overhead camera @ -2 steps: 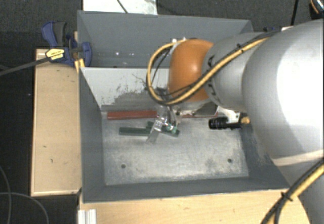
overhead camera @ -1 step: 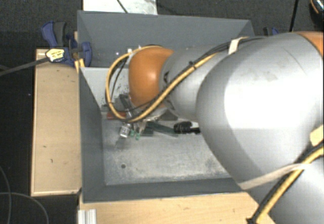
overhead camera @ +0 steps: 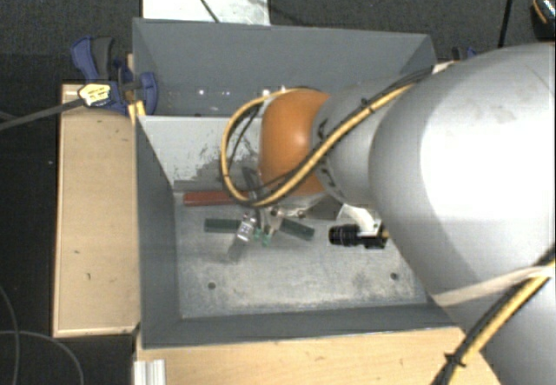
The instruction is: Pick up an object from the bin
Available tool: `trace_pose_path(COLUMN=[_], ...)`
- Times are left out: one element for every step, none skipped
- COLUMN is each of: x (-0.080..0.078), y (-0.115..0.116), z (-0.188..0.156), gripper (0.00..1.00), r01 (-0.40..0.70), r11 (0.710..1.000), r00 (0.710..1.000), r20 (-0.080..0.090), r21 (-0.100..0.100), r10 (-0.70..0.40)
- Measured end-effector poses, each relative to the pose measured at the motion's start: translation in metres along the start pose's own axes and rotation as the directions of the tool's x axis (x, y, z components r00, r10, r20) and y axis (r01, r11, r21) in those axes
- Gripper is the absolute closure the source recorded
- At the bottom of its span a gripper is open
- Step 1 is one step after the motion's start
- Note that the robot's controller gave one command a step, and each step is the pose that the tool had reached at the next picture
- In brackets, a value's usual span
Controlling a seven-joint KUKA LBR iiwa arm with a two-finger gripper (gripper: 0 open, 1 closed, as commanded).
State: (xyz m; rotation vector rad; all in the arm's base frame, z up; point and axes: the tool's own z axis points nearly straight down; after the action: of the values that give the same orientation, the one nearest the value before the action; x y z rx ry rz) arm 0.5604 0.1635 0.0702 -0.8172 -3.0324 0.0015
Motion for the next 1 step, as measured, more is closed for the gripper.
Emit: trace_pose_path(x=[0.0006], y=[0.0014], z=[-0.0001], gripper=[1.00], r01=[0.004], r11=[1.000], r00=[1.000], r20=[0.001], r21=[-0.001], r10=[-0.004])
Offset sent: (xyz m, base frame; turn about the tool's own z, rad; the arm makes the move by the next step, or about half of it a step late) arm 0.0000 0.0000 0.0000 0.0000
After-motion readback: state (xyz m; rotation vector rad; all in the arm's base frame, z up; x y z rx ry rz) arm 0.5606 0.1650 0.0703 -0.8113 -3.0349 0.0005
